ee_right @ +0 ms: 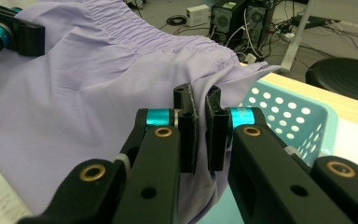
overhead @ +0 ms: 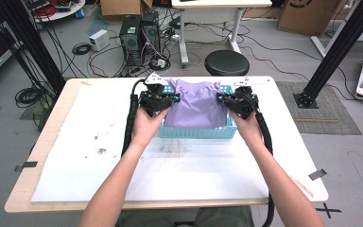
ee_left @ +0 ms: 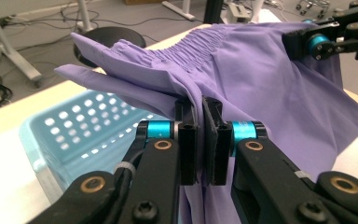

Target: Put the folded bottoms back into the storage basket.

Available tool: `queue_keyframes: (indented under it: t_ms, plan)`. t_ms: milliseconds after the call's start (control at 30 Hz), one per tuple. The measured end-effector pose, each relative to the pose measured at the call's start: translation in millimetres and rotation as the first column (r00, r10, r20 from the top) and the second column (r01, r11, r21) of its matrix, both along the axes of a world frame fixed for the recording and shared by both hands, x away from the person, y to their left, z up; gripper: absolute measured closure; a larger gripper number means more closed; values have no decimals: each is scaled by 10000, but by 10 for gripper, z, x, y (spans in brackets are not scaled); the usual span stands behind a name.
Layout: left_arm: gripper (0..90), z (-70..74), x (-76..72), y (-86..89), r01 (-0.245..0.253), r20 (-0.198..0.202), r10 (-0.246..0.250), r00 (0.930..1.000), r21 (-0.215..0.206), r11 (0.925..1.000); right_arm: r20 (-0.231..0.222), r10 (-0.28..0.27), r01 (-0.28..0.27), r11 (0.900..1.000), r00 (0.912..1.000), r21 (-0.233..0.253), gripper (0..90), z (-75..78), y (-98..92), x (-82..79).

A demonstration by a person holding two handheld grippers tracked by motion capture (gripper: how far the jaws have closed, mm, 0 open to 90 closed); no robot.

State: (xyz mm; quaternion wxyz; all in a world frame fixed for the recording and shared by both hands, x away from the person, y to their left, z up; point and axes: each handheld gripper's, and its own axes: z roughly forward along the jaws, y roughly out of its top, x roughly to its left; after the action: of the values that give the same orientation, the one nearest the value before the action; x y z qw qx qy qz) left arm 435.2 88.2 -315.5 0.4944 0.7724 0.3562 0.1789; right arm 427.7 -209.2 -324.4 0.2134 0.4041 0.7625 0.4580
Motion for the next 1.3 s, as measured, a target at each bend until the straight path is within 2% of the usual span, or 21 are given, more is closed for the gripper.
queue_keyframes:
  t_ms: [67, 200, 367, 500, 633, 700, 733, 767, 800, 833, 933, 1033, 1167, 1300]
  plan:
    - [853, -24, 81, -10, -91, -60, 90, 9999, -154, 9998, -16, -76, 75, 9999, 10000, -130, 867, -23, 13, 74]
    - [852, -92, 190, -26, -277, 21, 277, 9996, -208, 9994, 26, -149, 150, 9993, 9999, -331, 867, -50, 47, 227]
    - [852, -191, 294, -38, -315, -119, 314, 9994, -46, 9995, -90, -309, 303, 9979, 9995, -566, 866, -78, 67, 369]
    - [852, -256, 354, -61, -340, -94, 342, 9994, 192, 9992, -115, -457, 449, 9969, 9989, -653, 866, -121, 86, 425]
    - [852, -317, 404, -74, -429, -195, 434, 9989, 238, 9988, -109, -462, 452, 9960, 9989, -772, 865, -171, 85, 472]
    - [848, -334, 415, -74, -480, -96, 485, 9988, 422, 9980, -158, -504, 489, 9952, 9986, -842, 846, -194, 88, 489]
    - [818, -337, 412, -75, -697, 52, 695, 9976, 613, 9957, -144, -564, 549, 9942, 9983, -922, 776, -205, 87, 496]
    - [713, -338, 416, -64, -980, 122, 974, 9952, 625, 9932, -119, -611, 597, 9936, 9981, -963, 679, -214, 83, 505]
    - [606, -336, 421, -41, -1088, 73, 1086, 9941, 374, 9934, -153, -628, 611, 9938, 9979, -924, 643, -217, 73, 510]
    - [556, -328, 418, -16, -1127, 79, 1125, 9936, 244, 9933, -146, -634, 618, 9937, 9979, -937, 600, -214, 61, 507]
    - [476, -289, 387, 57, -1171, 220, 1166, 9929, 206, 9929, -7, -771, 767, 9929, 9970, -914, 531, -193, 17, 470]
    - [449, -248, 301, 136, -1112, 433, 1106, 9929, 112, 9937, 157, -697, 708, 9937, 9974, -863, 497, -165, -44, 405]
    - [422, -223, 112, 268, -973, 733, 976, 9925, -75, 9952, 425, -399, 435, 9952, 9983, -872, 464, -144, -144, 262]
    - [394, -247, -139, 400, -632, 1010, 635, 9929, -62, 9980, 549, -114, 156, 9970, 9984, -761, 447, -171, -266, 57]
